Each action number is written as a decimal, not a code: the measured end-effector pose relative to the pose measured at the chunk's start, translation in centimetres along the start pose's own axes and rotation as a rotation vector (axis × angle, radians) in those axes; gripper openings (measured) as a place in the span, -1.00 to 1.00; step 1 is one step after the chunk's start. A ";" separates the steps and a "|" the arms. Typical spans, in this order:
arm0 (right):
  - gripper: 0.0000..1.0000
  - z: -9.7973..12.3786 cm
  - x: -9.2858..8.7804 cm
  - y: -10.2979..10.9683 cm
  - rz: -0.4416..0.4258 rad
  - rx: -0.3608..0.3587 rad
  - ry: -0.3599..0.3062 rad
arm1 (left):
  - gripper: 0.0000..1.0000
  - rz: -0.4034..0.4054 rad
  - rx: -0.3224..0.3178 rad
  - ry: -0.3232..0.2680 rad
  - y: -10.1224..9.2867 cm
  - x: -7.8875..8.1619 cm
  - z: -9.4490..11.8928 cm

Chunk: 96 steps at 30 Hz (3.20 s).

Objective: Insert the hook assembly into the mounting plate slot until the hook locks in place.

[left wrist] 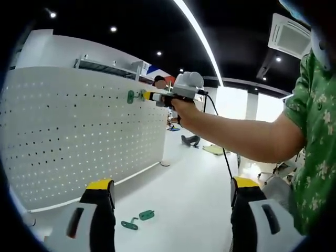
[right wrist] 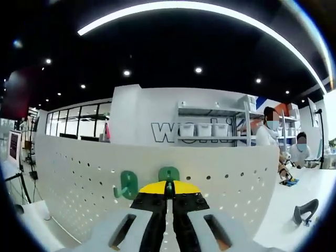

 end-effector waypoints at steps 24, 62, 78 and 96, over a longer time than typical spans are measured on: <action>-0.98 -0.1 -0.7 0.2 -0.004 0.001 0.000 | 0.83 0.003 0.007 0.008 0.3 -0.2 0.3; -0.83 0.4 -1.6 0.1 0.042 0.032 0.028 | 0.81 0.000 0.007 0.012 0.5 -0.2 0.3; -0.44 1.8 -2.7 -0.2 0.037 0.050 0.063 | 0.81 -0.001 0.007 0.012 0.5 -0.2 0.5; 0.13 4.9 -4.3 0.0 0.019 0.119 0.110 | 0.82 -0.005 0.011 0.014 0.3 -0.3 0.8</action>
Point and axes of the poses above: the point that each gripper's makers call its tool centre point, and the gripper's own axes: z roughly backward along the fingers, y roughly to its left, x roughly out of its top, the point moved 5 cm from there along z, roughly backward along the fingers, and after that the axes turned 11 degrees about -y, right-handed, at the moved point
